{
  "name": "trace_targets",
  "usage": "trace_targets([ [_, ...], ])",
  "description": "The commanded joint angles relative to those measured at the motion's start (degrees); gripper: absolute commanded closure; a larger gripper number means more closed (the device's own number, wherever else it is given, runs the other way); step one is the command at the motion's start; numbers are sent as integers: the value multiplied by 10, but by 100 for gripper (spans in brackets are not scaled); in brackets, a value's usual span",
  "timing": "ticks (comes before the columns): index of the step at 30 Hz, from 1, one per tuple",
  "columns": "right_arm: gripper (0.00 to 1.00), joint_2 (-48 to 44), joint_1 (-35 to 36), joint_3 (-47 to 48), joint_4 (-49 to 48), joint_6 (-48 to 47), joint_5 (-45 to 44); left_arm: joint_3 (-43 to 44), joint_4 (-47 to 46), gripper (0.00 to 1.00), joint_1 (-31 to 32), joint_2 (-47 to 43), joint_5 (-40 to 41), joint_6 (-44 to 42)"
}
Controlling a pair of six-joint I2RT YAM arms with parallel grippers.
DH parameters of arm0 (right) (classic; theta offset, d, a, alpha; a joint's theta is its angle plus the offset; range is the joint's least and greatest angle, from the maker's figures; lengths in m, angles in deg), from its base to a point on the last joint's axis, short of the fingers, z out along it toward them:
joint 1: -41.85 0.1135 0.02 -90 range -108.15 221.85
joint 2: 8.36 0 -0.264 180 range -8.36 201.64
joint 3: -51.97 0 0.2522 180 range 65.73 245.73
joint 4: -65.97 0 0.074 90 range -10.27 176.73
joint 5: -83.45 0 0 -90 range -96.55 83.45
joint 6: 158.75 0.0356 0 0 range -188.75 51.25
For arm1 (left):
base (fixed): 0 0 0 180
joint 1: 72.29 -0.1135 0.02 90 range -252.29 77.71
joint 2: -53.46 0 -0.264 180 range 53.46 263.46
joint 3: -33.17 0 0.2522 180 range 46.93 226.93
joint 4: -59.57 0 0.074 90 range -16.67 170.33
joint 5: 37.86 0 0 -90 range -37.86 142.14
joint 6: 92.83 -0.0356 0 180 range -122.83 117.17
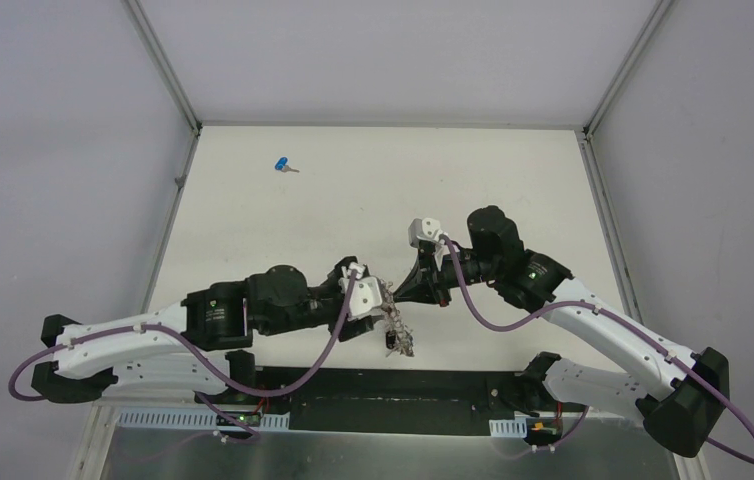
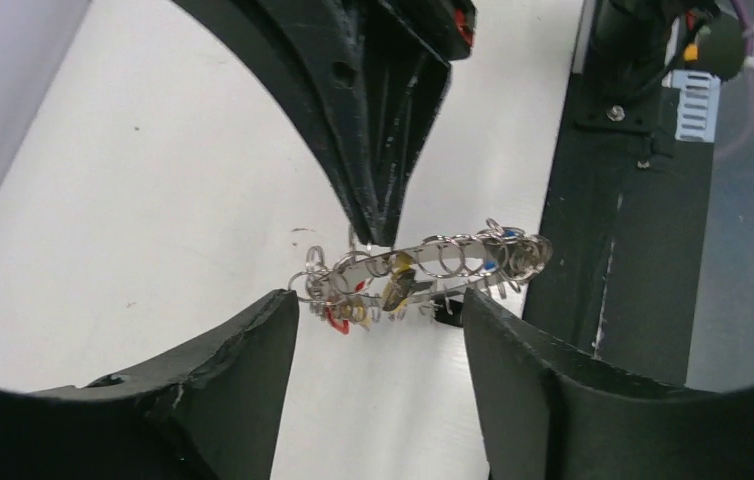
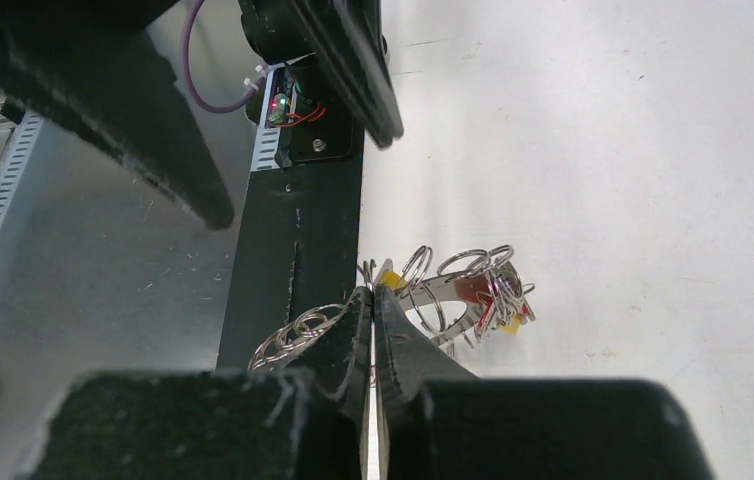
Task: Put the keys on the keyring
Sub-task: Insert the key onto the keyring, then adjust the key on the keyring.
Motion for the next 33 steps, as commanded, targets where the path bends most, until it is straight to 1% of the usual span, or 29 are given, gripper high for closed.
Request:
trace_targets([
  [1,100,-13,-2,15,-45,7,5,-22,-72,42,4,-27,52,96],
  [5,100,-14,-2,13,-46,6,3,-29,-92,51,5,-29,82,190],
  [7,100,-15,-2,13,-46,7,3,-28,-92,54,5,-24,79,227],
  [10,100,-16,-1,12,-46,7,3,-24,-81,54,2,-16,80,280],
  [12,100,-17,-2,10,-46,6,2,-22,-71,54,-13,-16,65,308],
  [15,100,-19,-2,7,-49,7,2,-17,-53,53,-67,-17,-12,342],
  [19,100,-16,-1,5,-53,9,1,-21,-49,53,-184,-9,-176,398],
  [21,100,-15,-2,6,-54,9,1,-27,-66,54,-228,2,-255,415],
  [24,100,-14,-2,5,-54,10,1,-46,-112,55,-258,11,-340,429],
  [27,100,-14,-2,5,-58,13,3,-67,-154,55,-269,10,-377,437],
  [29,100,-14,-2,6,-61,17,4,-82,-164,56,-277,7,-382,442],
  [33,100,-15,-2,5,-66,20,7,-102,-183,59,-283,6,-389,446],
])
